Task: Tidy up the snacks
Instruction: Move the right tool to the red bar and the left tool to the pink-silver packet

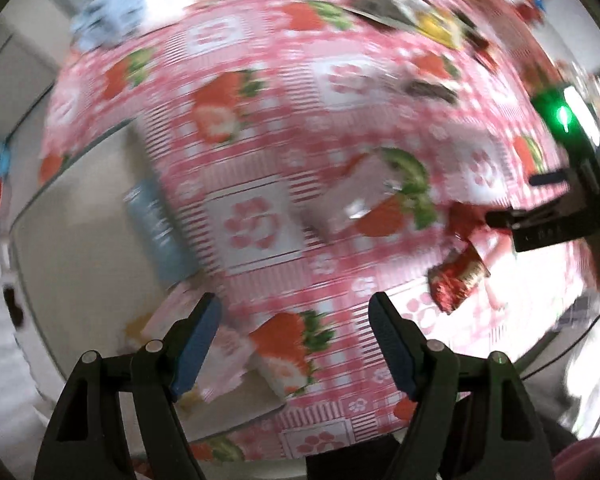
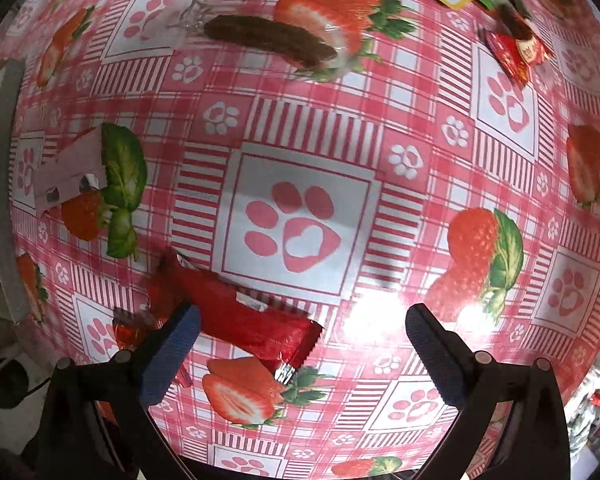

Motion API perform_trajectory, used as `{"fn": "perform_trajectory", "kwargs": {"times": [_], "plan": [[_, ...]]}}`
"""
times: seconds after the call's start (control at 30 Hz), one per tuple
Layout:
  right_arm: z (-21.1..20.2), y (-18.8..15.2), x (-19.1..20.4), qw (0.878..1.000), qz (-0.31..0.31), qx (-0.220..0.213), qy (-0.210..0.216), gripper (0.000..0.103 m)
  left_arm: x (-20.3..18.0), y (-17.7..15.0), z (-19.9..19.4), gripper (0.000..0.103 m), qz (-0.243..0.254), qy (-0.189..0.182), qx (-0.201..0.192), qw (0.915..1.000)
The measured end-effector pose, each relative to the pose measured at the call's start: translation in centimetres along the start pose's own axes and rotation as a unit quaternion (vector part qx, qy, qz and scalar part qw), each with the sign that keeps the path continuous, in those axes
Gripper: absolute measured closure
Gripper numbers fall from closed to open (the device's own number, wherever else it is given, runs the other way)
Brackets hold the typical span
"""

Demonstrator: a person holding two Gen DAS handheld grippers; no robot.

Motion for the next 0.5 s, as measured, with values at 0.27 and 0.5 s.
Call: {"fn": "perform_trajectory", "kwargs": {"times": [0.27,0.5], "plan": [[-1.9,-2.6,-1.0,0.998,-0.064,-0.005,0.001,0.000,-4.7,2.7,4.9,0.023,0.139,0.044,0.014,0.9893],[-2.0,-3.8,1.9,0.990,-0.142,-0.009,-0.003,0.000,-5.3,4.1,8.9,0.023,0.151,0.059,0.047,0.9856]]}}
Point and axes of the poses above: each gripper's, at about its wrist camera, not at the fingertips, and z roughly the way its jaws point, x to its left, y to its top, the point moved 6 cm from there along z, roughly the way its jaws point, and after that the axes turned 13 degrees about -x, right-handed, at the moved point
